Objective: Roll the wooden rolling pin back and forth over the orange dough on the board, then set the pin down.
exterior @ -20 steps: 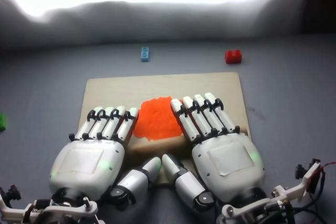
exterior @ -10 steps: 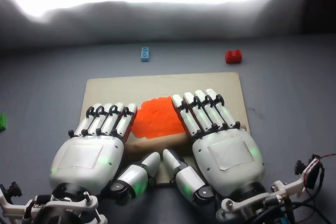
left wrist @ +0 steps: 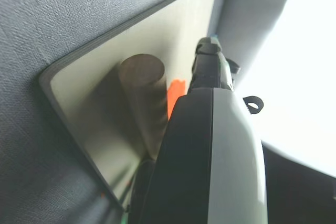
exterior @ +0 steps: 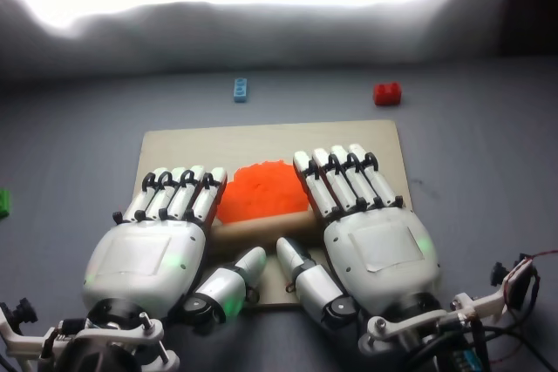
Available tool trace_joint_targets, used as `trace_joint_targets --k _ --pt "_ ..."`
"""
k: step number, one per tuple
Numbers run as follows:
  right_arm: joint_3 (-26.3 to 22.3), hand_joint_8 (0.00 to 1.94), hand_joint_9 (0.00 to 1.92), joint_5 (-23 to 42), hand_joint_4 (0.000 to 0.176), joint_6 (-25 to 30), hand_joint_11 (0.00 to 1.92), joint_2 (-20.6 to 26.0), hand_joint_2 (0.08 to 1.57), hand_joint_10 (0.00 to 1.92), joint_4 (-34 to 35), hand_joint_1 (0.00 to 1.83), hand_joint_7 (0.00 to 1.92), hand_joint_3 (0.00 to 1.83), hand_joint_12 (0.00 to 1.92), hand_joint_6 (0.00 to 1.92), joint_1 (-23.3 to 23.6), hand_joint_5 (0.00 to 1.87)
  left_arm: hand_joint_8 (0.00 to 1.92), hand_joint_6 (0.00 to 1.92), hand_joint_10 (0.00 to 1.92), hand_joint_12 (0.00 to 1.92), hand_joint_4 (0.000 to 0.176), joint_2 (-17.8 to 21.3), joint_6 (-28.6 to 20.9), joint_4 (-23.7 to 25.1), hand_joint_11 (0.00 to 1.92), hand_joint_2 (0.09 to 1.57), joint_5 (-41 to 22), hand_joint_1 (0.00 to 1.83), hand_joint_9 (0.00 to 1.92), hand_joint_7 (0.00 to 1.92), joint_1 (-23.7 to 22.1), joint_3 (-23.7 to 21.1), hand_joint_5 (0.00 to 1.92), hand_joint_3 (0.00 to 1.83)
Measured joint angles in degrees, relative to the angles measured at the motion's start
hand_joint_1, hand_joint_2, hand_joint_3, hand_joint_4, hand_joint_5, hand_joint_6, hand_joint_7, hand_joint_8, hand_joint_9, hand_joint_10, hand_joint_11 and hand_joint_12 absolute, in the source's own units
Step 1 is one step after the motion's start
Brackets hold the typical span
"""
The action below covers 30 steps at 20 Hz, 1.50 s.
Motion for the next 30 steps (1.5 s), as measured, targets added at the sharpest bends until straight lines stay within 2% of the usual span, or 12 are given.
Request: trace_joint_targets --k 30 --pt "5.3 0.0 0.0 -1.7 0.0 2.5 0.0 -1.7 1.44 0.0 2.7 0.0 0.0 0.03 0.0 0.0 2.4 0.0 0.0 0.0 0.0 0.0 0.0 -2.6 -2.4 -2.6 0.0 1.44 0.9 0.0 0.0 0.0 -2.3 5.3 0.0 0.01"
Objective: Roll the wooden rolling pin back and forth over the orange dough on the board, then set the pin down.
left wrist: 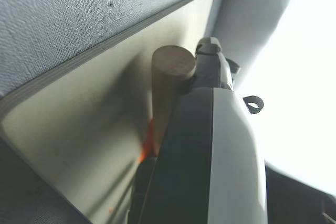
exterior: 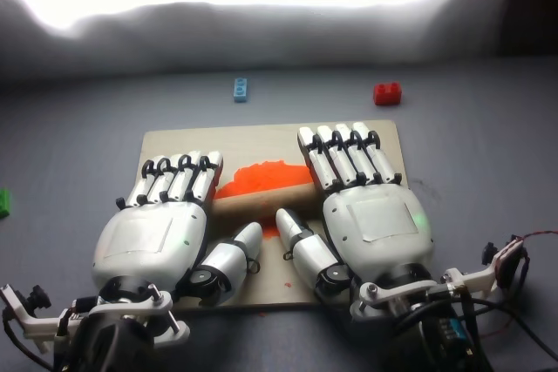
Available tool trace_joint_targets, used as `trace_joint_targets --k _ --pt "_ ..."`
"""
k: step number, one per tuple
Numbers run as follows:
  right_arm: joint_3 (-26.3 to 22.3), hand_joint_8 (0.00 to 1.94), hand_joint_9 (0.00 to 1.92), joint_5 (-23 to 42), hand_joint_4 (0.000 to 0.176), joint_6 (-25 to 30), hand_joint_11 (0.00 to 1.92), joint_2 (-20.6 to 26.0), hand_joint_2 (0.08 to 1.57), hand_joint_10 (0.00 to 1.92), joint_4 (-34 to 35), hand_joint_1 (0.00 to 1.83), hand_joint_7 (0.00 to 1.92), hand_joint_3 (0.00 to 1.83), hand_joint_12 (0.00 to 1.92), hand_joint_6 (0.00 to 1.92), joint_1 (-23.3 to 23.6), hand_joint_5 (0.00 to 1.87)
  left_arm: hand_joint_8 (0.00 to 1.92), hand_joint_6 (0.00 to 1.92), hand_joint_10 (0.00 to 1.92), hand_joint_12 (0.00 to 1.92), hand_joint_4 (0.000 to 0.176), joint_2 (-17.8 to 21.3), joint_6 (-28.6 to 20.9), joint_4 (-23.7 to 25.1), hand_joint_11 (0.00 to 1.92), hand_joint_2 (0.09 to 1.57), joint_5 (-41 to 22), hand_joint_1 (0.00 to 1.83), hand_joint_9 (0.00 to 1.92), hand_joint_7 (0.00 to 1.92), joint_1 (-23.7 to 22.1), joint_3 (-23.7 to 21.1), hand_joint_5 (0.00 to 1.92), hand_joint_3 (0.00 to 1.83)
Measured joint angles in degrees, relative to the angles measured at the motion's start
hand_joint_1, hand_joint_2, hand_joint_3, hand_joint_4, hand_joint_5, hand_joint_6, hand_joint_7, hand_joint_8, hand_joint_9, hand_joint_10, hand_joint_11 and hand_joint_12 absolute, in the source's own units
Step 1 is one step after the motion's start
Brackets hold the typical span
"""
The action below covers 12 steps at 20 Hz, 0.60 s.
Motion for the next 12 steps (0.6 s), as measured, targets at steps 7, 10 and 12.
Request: trace_joint_targets --k 7,10,12 --pt "1.1 0.0 0.0 -0.3 0.0 0.3 0.0 -0.1 1.43 0.0 1.0 0.0 0.0 0.03 0.0 0.0 0.5 0.01 0.0 0.0 0.0 0.0 0.0 -0.6 -0.8 -0.3 0.0 1.45 0.6 0.0 0.0 0.0 -1.0 1.4 0.0 0.01" --pt "1.4 0.0 0.0 -0.7 0.0 0.7 0.0 -0.4 1.44 0.0 1.9 0.0 0.01 0.03 0.0 0.0 1.0 0.01 0.0 0.0 0.0 0.0 0.0 -0.7 -1.6 -0.2 0.0 1.45 0.8 0.0 0.0 0.0 -1.2 2.1 0.0 0.01" --pt "1.7 0.0 0.0 -0.8 0.0 0.7 0.0 -0.4 1.44 0.0 1.8 0.0 0.01 0.03 0.0 0.0 1.0 0.01 0.0 0.0 0.0 0.0 0.0 -0.8 -1.9 0.0 0.0 1.44 0.9 0.0 0.0 0.0 -1.2 2.6 0.0 0.01"
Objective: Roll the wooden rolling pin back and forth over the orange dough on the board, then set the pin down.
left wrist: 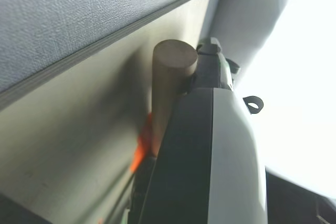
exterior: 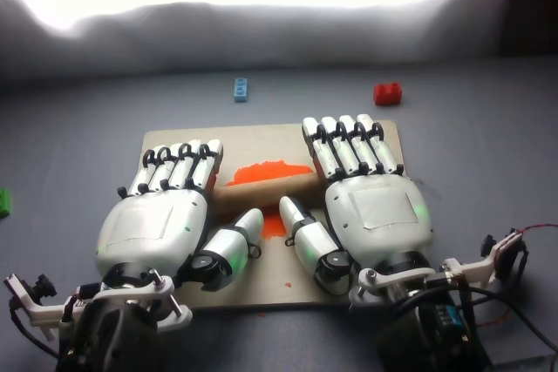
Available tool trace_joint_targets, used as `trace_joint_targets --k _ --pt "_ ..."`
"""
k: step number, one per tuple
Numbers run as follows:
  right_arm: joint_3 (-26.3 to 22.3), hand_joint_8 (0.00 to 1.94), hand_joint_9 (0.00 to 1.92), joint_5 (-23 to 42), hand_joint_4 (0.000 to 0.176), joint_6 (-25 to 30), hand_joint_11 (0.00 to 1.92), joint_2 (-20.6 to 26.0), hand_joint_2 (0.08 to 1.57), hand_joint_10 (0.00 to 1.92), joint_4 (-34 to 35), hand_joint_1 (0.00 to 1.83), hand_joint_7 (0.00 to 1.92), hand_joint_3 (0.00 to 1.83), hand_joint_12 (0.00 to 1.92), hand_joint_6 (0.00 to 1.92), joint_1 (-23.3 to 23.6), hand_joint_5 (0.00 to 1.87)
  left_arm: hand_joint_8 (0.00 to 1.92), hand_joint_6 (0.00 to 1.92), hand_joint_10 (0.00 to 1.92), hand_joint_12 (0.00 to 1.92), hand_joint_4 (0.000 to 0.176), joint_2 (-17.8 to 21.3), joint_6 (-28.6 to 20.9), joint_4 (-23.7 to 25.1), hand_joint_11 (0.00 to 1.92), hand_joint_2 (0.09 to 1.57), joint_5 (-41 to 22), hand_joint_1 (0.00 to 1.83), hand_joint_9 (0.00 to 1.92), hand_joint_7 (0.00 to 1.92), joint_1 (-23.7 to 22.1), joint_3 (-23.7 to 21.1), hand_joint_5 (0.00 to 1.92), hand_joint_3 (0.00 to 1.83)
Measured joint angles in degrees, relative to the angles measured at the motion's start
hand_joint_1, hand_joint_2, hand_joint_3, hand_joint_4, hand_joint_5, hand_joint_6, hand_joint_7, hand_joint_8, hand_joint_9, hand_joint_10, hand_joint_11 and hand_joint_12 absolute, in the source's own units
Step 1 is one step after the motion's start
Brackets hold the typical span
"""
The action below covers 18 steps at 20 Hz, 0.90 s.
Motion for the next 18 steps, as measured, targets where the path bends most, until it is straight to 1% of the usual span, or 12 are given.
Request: trace_joint_targets --k 6,18 --pt "0.9 0.0 0.0 -0.3 0.0 0.1 0.0 -0.7 1.44 0.0 1.4 0.0 0.01 0.03 0.0 0.0 1.0 0.01 0.0 0.0 0.0 0.0 0.0 -1.0 -0.4 0.2 0.0 1.44 0.5 0.0 0.0 0.0 -0.2 1.6 0.0 0.01" --pt "2.6 0.0 0.0 -1.6 0.0 1.9 0.0 -1.2 1.44 0.0 2.6 0.0 0.01 0.03 0.0 0.0 2.2 0.01 0.0 0.0 0.0 0.0 0.0 -1.3 -1.7 0.2 0.0 1.44 1.5 0.0 0.0 0.0 -0.8 3.8 0.0 0.01"
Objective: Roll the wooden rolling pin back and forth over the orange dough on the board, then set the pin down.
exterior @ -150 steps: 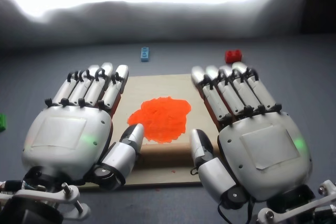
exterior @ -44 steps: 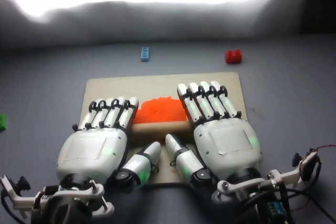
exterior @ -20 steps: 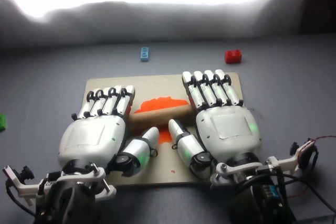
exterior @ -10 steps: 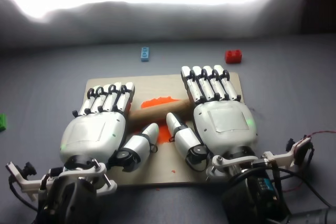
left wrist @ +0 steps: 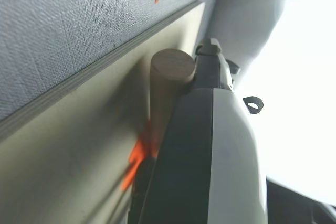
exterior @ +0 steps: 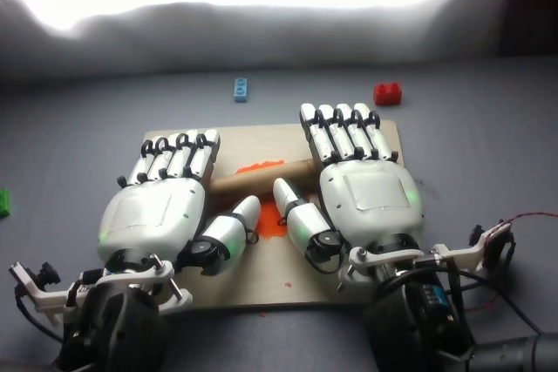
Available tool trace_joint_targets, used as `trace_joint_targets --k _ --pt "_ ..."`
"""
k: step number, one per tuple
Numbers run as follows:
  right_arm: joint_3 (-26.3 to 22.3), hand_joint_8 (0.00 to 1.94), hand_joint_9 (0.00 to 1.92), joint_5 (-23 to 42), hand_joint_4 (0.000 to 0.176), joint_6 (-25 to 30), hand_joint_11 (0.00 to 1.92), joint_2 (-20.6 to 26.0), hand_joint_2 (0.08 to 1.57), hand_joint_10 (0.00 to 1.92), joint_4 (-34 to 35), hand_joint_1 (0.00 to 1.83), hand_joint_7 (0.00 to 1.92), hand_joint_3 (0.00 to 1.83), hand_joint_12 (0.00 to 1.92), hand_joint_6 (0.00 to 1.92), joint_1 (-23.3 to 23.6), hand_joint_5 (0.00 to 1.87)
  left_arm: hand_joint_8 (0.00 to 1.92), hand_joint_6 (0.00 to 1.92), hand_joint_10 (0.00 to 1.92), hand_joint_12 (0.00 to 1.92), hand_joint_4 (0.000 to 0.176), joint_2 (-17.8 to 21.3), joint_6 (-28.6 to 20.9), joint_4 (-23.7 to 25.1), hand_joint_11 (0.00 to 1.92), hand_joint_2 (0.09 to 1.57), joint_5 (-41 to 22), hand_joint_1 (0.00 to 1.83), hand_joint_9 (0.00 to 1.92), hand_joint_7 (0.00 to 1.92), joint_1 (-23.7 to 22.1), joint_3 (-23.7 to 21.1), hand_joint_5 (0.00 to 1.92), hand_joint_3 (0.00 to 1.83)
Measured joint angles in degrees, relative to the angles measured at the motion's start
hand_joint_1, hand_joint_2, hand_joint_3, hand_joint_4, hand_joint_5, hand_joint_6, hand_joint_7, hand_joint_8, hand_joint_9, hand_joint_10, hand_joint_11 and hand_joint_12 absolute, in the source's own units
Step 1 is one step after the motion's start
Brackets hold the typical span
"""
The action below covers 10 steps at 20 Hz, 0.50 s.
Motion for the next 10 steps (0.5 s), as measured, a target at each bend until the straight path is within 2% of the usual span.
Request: trace_joint_targets --k 10 --pt "1.8 0.0 0.0 -1.7 0.0 1.3 0.0 -0.1 1.44 0.0 0.1 0.0 0.0 0.03 0.0 0.0 0.7 0.0 0.0 0.0 0.0 0.0 0.0 -0.5 -0.7 0.1 0.0 1.45 1.9 0.0 0.0 0.0 -0.7 2.4 0.0 0.01"
